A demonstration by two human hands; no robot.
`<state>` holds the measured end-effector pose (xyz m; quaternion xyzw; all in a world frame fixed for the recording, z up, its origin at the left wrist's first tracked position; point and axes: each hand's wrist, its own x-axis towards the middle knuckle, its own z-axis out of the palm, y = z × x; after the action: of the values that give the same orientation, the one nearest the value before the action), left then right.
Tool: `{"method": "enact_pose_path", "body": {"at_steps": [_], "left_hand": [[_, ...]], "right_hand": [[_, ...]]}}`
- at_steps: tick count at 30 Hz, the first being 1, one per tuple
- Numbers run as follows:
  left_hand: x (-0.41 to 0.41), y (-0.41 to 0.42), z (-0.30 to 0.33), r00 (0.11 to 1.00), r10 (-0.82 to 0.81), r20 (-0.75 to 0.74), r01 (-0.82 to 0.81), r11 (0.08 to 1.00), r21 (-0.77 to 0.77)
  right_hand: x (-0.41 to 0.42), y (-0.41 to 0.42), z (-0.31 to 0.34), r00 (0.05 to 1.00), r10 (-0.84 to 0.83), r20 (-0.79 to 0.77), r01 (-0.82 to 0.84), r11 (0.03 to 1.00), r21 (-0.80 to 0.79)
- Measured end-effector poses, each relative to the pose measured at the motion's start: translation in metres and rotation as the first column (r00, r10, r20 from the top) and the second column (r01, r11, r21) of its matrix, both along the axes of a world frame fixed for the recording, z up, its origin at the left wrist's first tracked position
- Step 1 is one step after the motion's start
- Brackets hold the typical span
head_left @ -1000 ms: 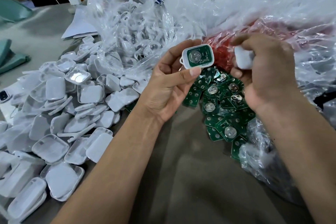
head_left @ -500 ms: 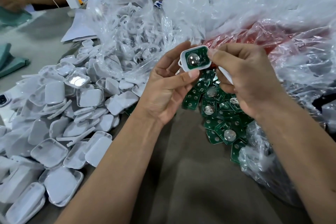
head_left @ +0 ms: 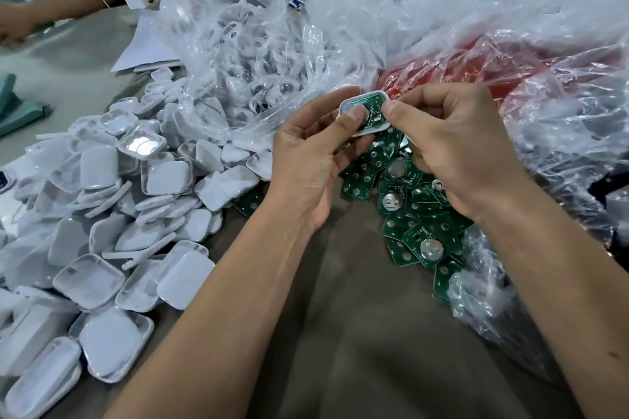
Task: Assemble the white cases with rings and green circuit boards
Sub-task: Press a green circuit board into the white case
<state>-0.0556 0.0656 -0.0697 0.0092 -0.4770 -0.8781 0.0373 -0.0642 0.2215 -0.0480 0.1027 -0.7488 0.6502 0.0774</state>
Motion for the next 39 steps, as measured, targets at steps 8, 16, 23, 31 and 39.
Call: {"method": "enact_pose_path", "body": {"at_steps": [8, 16, 23, 31, 39], "left_hand": [[0.0026, 0.0016, 0.0014, 0.999, 0.011, -0.034, -0.012, 0.999, -0.033], [0.0030, 0.0033, 0.0010, 1.000, 0.003, -0.027, -0.003, 1.000, 0.000], [0.0034, 0.0029, 0.0014, 1.000, 0.003, -0.016, -0.003, 1.000, -0.013], [0.0044, 0.0033, 0.0023, 1.000, 0.022, 0.009, -0.021, 0.999, -0.036], [0.0057, 0.0073, 0.0028, 0.998, 0.063, 0.017, -0.062, 0.998, -0.027]], "right_hand": [[-0.0013, 0.0006, -0.0021, 1.000, -0.002, -0.019, 0.001, 1.000, -0.003], [-0.0038, 0.0008, -0.0038, 1.000, -0.011, 0.006, 0.011, 0.999, -0.053], [-0.0017, -0.0007, -0.0015, 1.000, -0.016, 0.016, 0.017, 0.998, -0.053], [0.0006, -0.0007, -0.0007, 0.990, -0.110, -0.092, 0.117, 0.990, 0.074], [0.0052, -0.0089, -0.0007, 0.876, -0.163, -0.453, 0.353, 0.858, 0.374]]}}
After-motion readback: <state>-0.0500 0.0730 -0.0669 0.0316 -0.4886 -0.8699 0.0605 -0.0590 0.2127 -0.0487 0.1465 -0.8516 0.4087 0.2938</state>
